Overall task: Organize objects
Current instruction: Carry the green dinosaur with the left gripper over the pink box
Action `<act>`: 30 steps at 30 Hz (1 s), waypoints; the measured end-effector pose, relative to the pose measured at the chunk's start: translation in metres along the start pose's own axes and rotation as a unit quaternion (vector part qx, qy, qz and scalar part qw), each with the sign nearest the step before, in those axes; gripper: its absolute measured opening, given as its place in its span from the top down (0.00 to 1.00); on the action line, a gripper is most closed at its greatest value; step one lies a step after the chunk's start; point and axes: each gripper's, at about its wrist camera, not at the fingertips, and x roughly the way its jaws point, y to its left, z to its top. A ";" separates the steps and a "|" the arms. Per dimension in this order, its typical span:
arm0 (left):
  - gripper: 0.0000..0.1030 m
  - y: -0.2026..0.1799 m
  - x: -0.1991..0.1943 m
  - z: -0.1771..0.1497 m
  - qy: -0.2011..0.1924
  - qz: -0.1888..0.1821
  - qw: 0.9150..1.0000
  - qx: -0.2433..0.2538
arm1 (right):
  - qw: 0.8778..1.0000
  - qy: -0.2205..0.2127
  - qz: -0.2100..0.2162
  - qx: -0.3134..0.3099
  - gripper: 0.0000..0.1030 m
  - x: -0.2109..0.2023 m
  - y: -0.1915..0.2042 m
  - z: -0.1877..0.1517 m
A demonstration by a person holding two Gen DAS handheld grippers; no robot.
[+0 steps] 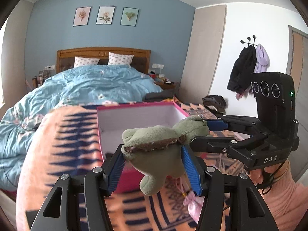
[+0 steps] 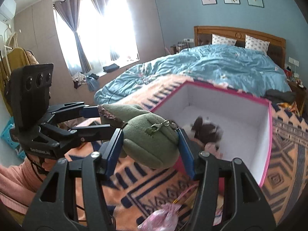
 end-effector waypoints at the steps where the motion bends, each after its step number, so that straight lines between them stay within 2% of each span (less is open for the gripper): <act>1: 0.43 0.001 0.003 0.006 -0.001 0.002 1.000 0.002 | 1.000 -0.003 -0.004 -0.006 0.43 0.000 -0.002 0.007; 9: 0.43 0.017 0.038 0.034 0.011 0.022 1.000 0.000 | 0.999 -0.002 -0.028 -0.016 0.43 0.019 -0.026 0.038; 20: 0.42 0.047 0.105 0.048 0.065 0.044 0.997 -0.024 | 0.998 0.050 -0.037 0.002 0.43 0.075 -0.070 0.051; 30: 0.42 0.079 0.164 0.049 0.116 0.040 0.991 -0.060 | 0.994 0.098 -0.046 0.024 0.43 0.127 -0.109 0.056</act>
